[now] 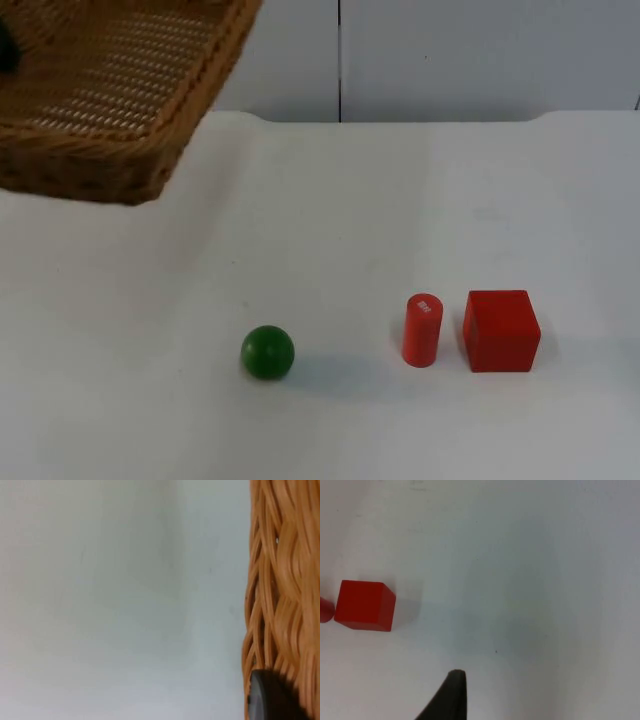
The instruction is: Pick up the basket with the left hand and place the object to the left of the red cylinder into the basket with the right hand.
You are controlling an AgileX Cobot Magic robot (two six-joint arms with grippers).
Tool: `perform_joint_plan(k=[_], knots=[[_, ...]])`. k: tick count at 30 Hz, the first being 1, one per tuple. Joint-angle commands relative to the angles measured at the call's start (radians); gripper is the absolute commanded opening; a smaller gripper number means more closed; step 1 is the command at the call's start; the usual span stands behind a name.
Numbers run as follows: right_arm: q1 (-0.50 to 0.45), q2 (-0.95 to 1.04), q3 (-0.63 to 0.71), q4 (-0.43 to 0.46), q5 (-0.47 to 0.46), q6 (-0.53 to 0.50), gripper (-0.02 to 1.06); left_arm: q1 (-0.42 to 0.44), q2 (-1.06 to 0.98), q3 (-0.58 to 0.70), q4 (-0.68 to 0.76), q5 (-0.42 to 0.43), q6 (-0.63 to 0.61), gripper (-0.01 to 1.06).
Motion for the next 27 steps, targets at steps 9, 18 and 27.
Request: perform_joint_plan(k=[9, 18, 27], knots=[[-0.001, -0.001, -0.003, 0.033, 0.024, -0.012, 1.05, 0.140, -0.231, 0.318, -0.004, -0.047, 0.008, 0.00], [0.094, -0.001, -0.003, 0.066, 0.017, -0.031, 1.05, 0.148, -0.283, 0.427, 0.051, -0.126, 0.012, 0.00], [0.336, 0.107, -0.005, 0.187, -0.062, -0.137, 1.05, 0.148, -0.283, 0.435, 0.047, -0.138, 0.012, 0.00]])
